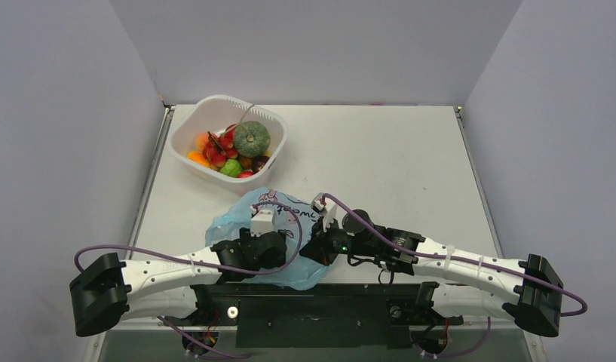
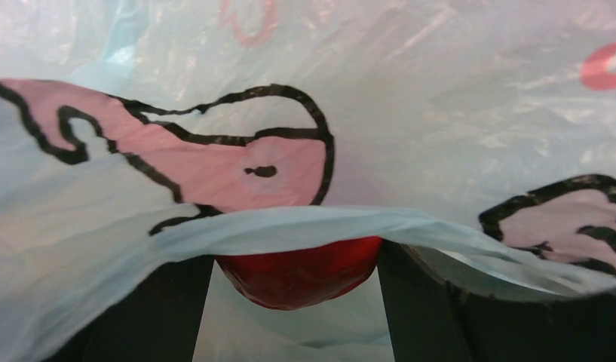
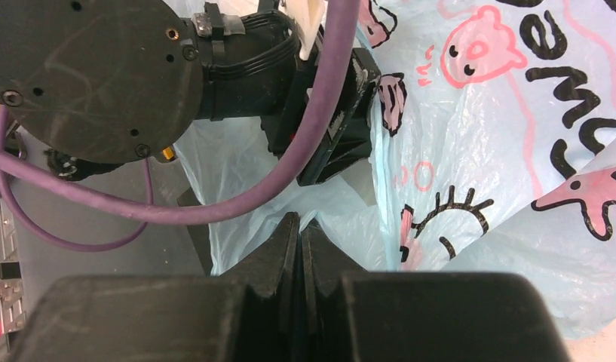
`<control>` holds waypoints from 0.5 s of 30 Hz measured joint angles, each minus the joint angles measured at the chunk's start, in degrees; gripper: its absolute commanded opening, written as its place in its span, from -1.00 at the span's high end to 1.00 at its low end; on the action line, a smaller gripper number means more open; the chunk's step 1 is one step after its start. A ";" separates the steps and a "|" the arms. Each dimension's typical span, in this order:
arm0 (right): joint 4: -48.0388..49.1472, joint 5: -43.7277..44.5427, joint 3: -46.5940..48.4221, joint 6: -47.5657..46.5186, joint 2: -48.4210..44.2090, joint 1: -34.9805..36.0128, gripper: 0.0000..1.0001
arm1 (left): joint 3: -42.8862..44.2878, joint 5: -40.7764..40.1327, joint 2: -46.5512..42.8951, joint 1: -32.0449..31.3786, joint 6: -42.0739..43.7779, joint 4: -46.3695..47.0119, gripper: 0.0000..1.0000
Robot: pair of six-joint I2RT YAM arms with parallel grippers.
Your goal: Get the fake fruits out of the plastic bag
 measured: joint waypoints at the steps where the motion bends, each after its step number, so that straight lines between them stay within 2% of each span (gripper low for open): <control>1: -0.02 0.07 -0.02 0.00 0.00 0.00 1.00 | 0.04 0.31 0.04 0.11 0.46 0.39 0.29; 8: -3.10 3.91 -0.37 -1.79 -0.90 0.00 1.00 | 7.96 3.26 -1.95 0.68 5.60 -0.35 0.81; 12: -8.07 11.50 -0.37 -3.45 -3.32 -0.02 1.00 | 13.14 7.10 -7.04 1.60 8.26 0.92 0.86; 15: -11.56 18.32 -0.37 -4.07 -4.35 -1.07 1.00 | 14.73 12.92 -11.85 3.39 9.94 3.50 0.87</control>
